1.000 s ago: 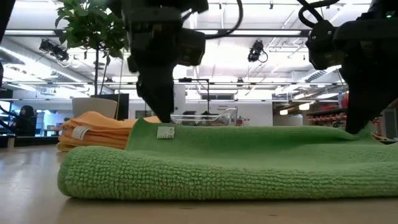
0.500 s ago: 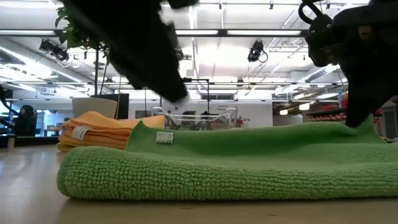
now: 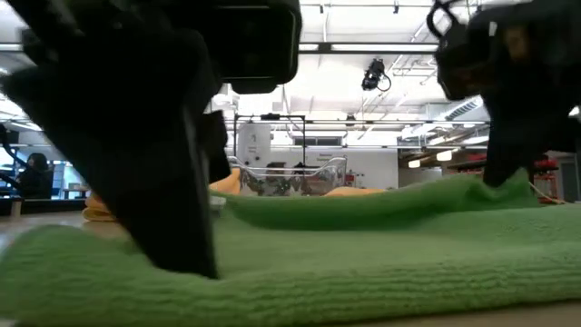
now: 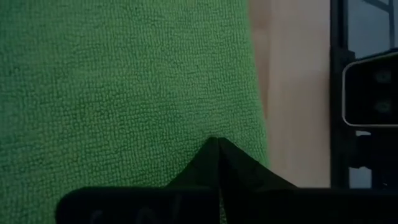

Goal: Fold microfiber towels
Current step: Fold the green microfiber cloth

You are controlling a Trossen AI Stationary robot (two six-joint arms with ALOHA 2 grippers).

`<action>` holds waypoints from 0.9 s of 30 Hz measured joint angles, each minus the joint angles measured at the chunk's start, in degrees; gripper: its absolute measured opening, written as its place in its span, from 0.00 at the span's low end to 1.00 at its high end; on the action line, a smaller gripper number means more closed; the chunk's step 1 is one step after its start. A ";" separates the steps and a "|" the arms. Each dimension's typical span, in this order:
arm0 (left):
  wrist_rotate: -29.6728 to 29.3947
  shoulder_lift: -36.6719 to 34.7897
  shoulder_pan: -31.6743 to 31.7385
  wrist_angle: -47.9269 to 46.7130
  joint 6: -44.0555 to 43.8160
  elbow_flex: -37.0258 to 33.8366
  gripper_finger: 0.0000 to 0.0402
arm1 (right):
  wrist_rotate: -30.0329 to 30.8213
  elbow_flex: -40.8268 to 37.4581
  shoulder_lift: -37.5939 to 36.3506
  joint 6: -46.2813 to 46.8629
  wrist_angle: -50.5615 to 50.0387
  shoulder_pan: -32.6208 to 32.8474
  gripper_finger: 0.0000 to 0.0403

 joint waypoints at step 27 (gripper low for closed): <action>2.18 0.26 -2.02 -0.25 -6.90 -0.28 0.07 | 1.74 2.88 0.12 -11.14 -8.88 -6.81 0.39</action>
